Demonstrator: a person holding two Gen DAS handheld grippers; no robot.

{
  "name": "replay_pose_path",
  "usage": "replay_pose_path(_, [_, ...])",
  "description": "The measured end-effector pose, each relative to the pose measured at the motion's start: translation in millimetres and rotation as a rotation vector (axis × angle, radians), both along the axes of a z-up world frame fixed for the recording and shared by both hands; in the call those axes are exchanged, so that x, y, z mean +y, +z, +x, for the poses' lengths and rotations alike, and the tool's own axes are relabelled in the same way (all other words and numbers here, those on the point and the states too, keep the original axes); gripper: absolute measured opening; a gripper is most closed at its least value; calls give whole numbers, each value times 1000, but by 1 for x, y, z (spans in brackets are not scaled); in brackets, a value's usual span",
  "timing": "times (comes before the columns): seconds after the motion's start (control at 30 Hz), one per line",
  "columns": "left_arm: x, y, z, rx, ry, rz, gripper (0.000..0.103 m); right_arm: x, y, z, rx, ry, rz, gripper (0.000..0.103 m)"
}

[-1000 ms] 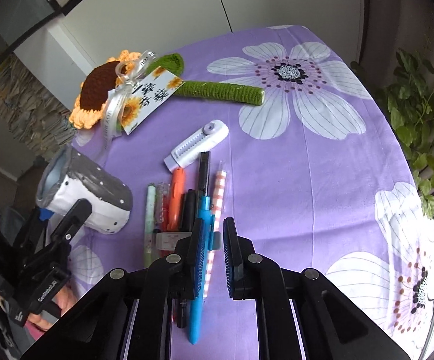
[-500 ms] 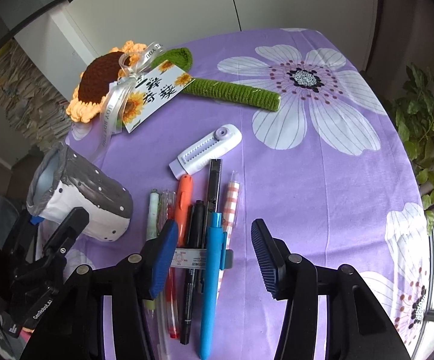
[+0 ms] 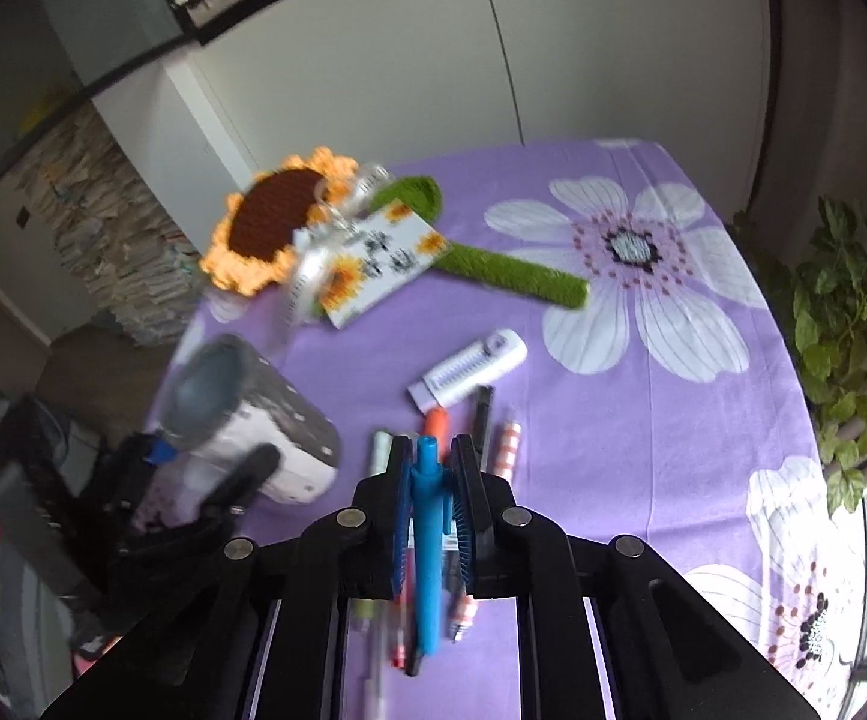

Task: Organize stationery
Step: 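Lift the blue pen and drop it into the held pen holder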

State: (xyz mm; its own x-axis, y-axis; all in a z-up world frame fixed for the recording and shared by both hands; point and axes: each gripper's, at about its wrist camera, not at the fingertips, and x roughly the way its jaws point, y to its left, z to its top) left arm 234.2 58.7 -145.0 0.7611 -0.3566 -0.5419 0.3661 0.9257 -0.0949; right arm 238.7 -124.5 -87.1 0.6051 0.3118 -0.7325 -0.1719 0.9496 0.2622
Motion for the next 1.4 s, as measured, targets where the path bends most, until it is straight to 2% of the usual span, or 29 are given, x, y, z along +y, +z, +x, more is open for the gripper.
replay_pose_path(0.13, [0,0,0,0,0,1,70,19,60,-20,-203,60,17,14])
replay_pose_path(0.23, [0,0,0,0,1,1,70,33,90,-21,-303,103,49,14])
replay_pose_path(0.33, [0,-1,0,-1,1,2,70,49,105,-13,-373,140,70,14])
replay_pose_path(0.43, [0,-1,0,0,0,1,70,64,103,1,-398,174,77,14])
replay_pose_path(0.57, [0,-1,0,0,0,1,70,81,80,17,-388,200,21,14])
replay_pose_path(0.7, [0,-1,0,-1,1,3,70,85,53,30,-297,234,15,14])
replay_pose_path(0.8, [0,-1,0,-1,1,4,70,93,37,33,-278,253,-46,14])
replay_pose_path(0.97, [0,-1,0,-1,1,4,70,98,11,30,-217,302,-82,14])
replay_pose_path(1.13, [0,-1,0,-1,1,3,70,87,2,31,-147,280,-35,14])
replay_pose_path(1.23, [0,-1,0,-1,1,4,70,69,6,18,-141,231,-13,14])
replay_pose_path(1.4, [1,-1,0,-1,1,6,70,39,-2,-20,-111,180,-62,15])
